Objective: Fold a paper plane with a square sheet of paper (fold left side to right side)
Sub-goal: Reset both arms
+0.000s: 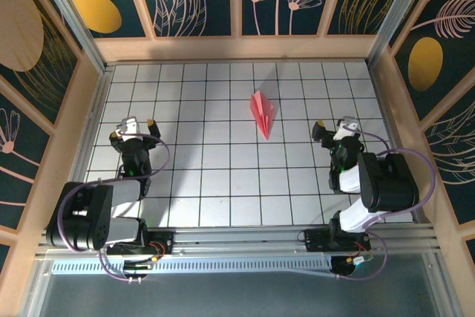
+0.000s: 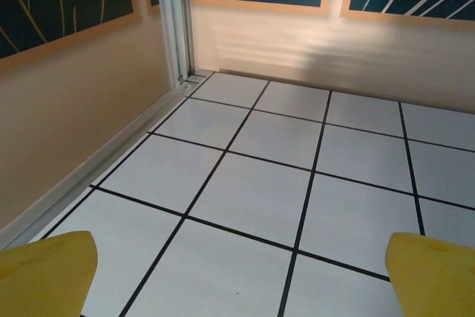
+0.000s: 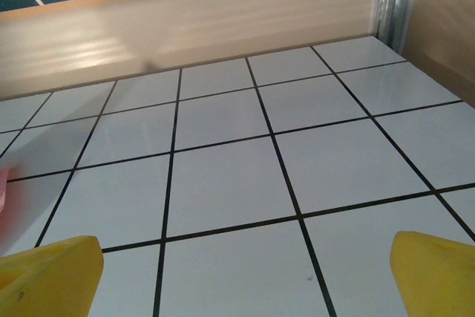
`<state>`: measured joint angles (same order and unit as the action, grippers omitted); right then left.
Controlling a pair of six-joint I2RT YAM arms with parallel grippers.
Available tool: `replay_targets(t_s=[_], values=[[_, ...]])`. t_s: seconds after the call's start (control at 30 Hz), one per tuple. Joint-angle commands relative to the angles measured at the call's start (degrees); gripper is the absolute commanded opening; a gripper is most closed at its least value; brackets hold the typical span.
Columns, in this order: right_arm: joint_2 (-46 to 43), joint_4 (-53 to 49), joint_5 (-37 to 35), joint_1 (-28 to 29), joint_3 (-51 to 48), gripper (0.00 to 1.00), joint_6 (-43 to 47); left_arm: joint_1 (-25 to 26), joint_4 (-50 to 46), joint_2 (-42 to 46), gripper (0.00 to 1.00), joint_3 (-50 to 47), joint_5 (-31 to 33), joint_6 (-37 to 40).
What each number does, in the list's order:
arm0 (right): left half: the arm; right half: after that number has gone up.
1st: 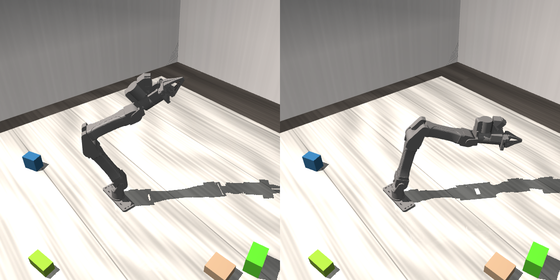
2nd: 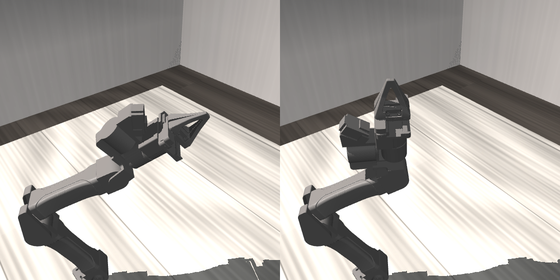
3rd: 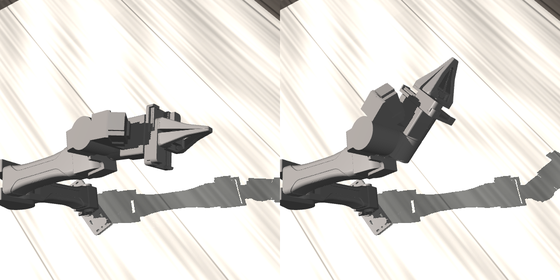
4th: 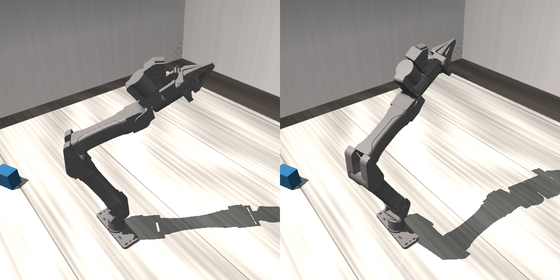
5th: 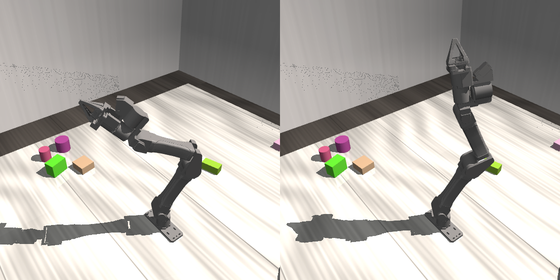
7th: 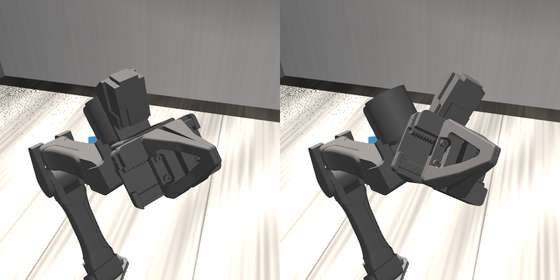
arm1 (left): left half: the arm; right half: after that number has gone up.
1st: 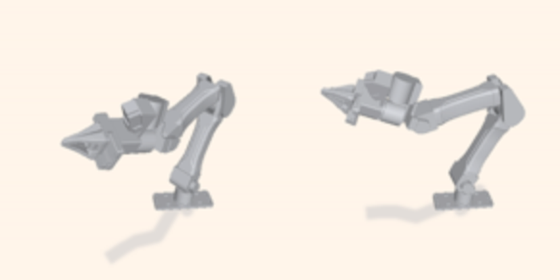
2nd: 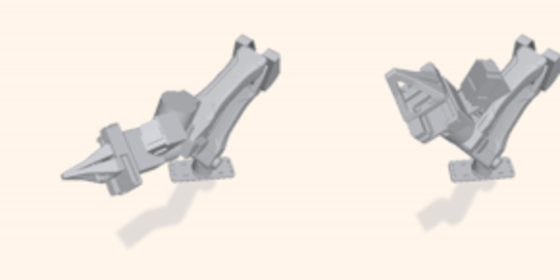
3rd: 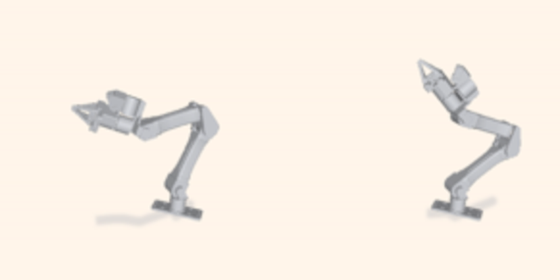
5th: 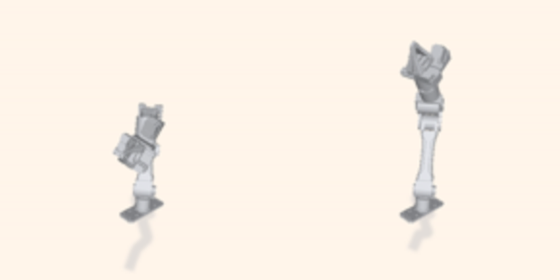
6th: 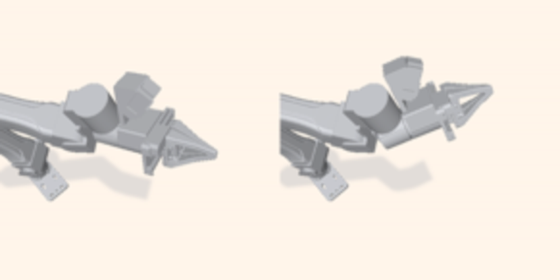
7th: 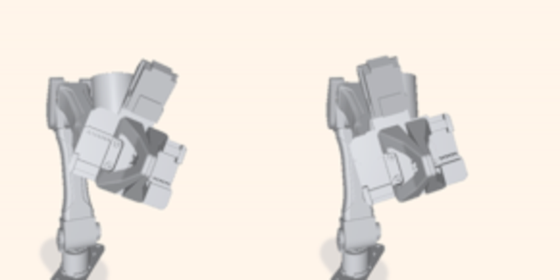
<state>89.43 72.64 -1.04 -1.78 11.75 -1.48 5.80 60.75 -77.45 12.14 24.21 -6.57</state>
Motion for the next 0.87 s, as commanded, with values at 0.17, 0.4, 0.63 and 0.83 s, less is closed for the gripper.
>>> replay_targets(t_s=[0.17, 0.4, 0.63, 0.83], values=[[0.1, 3.4, 0.7, 0.2, 0.7, 0.99, 0.5, -1.5, 21.1, -10.2, 0.99, -2.4, -4.3, 2.2], [0.1, 3.3, 0.7, 0.2, 0.7, 0.99, 0.5, -2.6, 14.8, -9.9, 0.99, 0.3, -5.7, 1.5], [0.1, 3.2, 0.7, 0.1, 0.9, 0.99, 0.4, -2.6, 15.2, -9.8, 0.99, 0.1, -5.5, 1.6], [0.1, 3.2, 0.8, 0.1, 0.9, 0.99, 0.4, -2.6, 15.2, -9.7, 0.99, 0.1, -5.5, 1.5]])
